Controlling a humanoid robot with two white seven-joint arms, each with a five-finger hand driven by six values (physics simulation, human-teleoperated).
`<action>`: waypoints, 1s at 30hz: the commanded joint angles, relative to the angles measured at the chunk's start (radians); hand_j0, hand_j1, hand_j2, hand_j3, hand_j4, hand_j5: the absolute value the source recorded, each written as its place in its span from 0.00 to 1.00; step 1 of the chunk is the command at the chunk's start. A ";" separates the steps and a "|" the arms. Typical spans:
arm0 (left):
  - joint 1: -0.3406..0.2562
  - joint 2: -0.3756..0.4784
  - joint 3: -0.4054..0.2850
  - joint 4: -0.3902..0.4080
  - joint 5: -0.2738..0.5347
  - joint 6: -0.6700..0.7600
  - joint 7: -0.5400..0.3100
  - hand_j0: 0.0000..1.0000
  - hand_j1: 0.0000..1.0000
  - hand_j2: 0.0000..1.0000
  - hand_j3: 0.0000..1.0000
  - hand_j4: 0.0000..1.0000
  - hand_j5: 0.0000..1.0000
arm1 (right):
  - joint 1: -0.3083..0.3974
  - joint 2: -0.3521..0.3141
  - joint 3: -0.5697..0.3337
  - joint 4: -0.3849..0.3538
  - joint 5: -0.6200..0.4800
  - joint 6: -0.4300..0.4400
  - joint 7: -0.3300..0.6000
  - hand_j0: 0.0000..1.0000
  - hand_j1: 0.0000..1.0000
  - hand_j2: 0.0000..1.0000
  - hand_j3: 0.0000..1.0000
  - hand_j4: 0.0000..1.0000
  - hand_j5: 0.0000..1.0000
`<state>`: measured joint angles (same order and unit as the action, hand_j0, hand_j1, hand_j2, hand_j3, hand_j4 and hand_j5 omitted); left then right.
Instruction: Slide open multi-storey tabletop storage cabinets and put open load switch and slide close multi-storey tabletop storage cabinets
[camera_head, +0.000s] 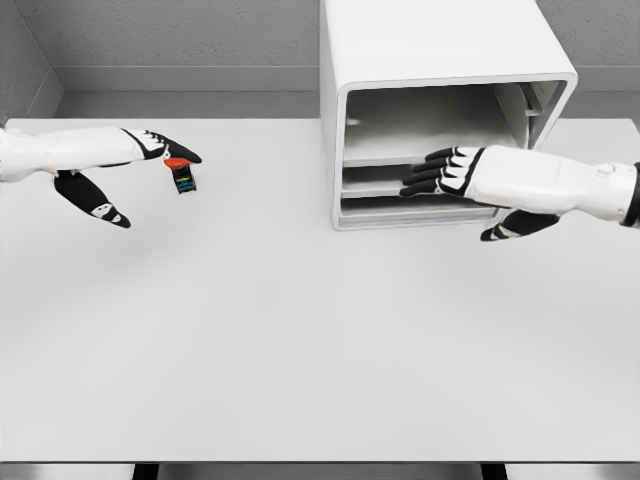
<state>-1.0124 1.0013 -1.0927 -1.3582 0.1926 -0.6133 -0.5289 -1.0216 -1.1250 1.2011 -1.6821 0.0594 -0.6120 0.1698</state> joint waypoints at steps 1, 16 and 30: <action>0.000 -0.030 0.000 0.011 0.004 0.002 0.000 1.00 1.00 1.00 1.00 1.00 1.00 | 0.002 -0.009 0.003 0.004 -0.010 0.001 -0.015 1.00 1.00 1.00 1.00 1.00 1.00; -0.034 -0.254 0.002 0.307 -0.137 0.002 0.001 1.00 1.00 1.00 1.00 1.00 1.00 | 0.017 0.192 -0.081 0.280 -0.041 0.001 -0.004 1.00 1.00 1.00 1.00 1.00 1.00; -0.048 -0.294 0.062 0.389 -0.188 0.002 -0.036 1.00 1.00 1.00 1.00 1.00 1.00 | 0.035 0.255 -0.092 0.415 -0.032 0.001 0.033 1.00 1.00 1.00 1.00 1.00 1.00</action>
<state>-1.0600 0.7055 -1.0436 -0.9724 0.0017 -0.6133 -0.5563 -0.9864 -0.8755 1.1101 -1.2828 0.0323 -0.6119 0.2012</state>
